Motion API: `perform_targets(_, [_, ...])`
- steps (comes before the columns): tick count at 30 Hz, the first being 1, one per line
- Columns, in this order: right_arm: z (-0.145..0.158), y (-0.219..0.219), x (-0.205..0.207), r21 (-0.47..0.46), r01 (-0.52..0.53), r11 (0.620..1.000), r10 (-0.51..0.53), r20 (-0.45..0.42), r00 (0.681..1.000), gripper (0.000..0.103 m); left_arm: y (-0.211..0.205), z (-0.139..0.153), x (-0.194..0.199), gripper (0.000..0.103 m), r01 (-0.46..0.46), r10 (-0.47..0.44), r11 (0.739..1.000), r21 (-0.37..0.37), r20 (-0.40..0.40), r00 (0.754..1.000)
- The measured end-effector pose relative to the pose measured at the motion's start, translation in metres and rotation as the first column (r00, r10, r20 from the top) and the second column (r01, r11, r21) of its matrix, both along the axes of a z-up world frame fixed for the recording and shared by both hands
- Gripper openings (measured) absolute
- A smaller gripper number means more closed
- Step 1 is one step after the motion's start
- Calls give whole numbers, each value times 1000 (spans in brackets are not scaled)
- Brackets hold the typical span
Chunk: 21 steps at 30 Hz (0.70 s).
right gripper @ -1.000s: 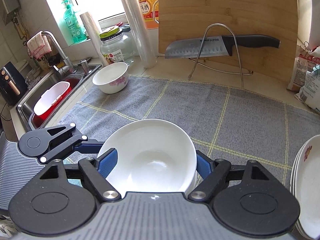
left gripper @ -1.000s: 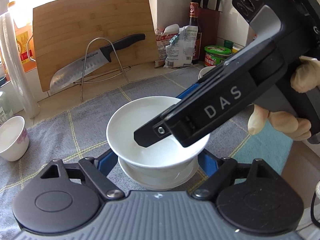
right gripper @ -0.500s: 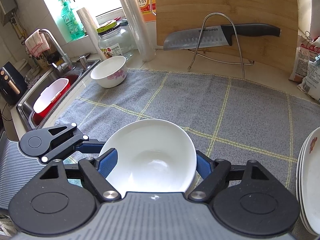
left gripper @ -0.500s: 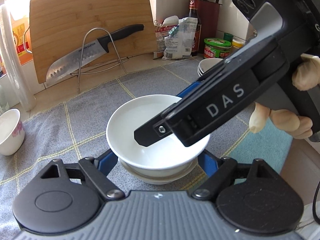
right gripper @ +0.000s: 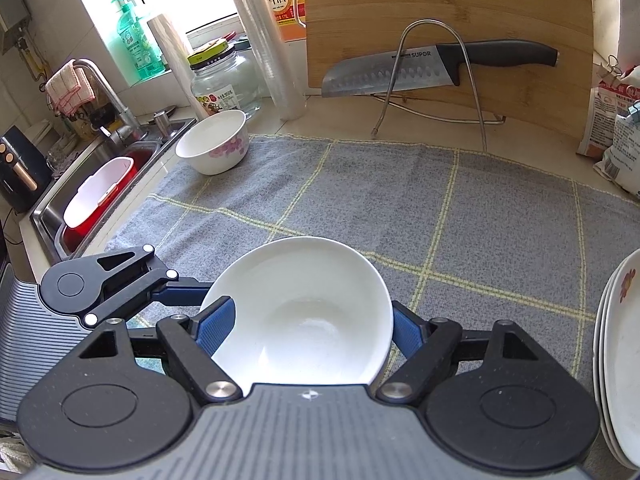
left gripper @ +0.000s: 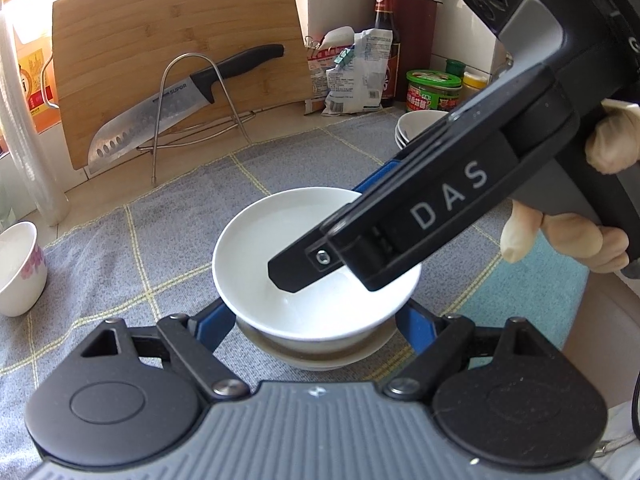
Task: Organize plates and bowls
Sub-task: 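Set the bowl on the plates and open the right gripper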
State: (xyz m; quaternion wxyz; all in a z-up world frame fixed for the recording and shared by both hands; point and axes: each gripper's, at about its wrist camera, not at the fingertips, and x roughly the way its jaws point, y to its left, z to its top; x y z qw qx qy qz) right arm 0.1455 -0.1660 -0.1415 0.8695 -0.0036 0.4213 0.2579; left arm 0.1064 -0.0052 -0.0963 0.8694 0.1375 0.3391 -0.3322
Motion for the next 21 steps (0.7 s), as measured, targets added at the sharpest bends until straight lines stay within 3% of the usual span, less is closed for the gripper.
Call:
perform_targets(19, [-2,-1,1,0,8,1000,-8,-7,1000,86,1,-2,2,91,-3,3,1000,-5,-14,1000])
perform_targets(21, [-1,-1,0,5,7,1000,-7,-1,1000,93,2,-2,3,92,-6,6,1000,-7,-12,1000])
